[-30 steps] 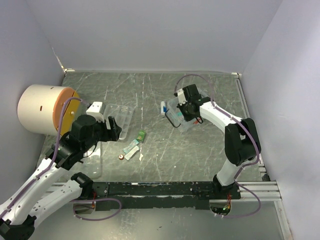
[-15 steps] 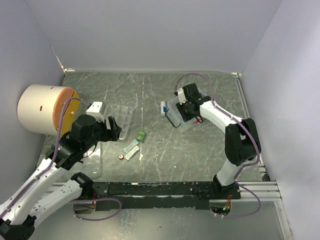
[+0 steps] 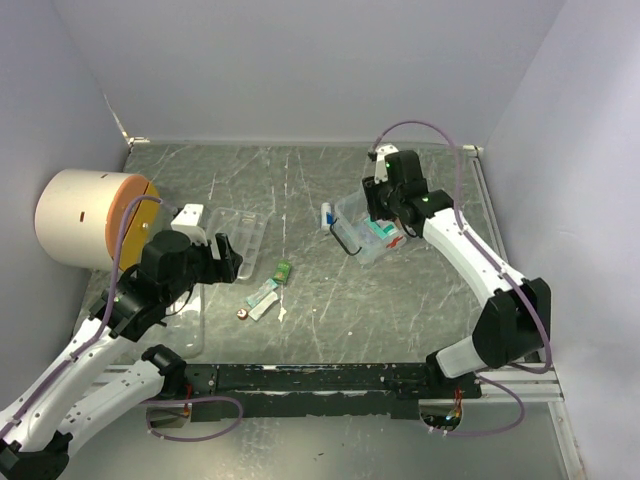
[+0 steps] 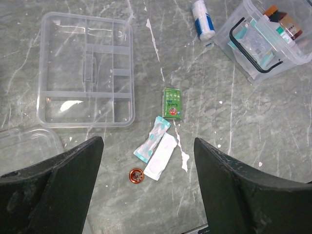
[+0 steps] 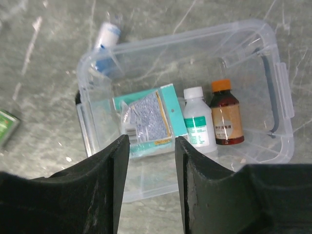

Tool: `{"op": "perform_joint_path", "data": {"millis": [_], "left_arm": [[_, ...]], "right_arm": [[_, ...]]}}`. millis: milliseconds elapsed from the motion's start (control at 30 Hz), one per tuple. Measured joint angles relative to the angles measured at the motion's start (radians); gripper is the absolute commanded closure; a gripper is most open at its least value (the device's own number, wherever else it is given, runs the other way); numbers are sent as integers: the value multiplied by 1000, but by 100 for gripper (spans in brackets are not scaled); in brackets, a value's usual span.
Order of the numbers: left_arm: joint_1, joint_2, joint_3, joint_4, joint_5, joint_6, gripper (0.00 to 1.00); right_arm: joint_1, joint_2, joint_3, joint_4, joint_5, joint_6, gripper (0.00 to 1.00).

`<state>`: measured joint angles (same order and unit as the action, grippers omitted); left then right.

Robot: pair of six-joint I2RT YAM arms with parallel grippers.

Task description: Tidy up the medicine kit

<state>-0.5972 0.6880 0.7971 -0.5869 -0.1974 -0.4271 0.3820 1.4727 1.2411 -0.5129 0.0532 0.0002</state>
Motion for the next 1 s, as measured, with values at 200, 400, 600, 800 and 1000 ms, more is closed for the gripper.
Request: {"op": "perform_joint_path", "data": {"millis": [200,400,600,800,1000], "left_arm": [[0,-9,0,-5,-3,-7,14],[0,-55,0,-11,-43,-20,13],[0,-126,0,-20,-101,-36,15],[0,-148,0,-32,-159,-53,16],[0,-162,0,-42,-196,-69,16]], "right_arm": [[34,-53,10,49,-34,146,53],[179,-45,95,71,-100,299,50],[413,59,152,150,23,401,50],[515,235,146,182,273,481,56],[574,360,138,160,406,542,55]]}}
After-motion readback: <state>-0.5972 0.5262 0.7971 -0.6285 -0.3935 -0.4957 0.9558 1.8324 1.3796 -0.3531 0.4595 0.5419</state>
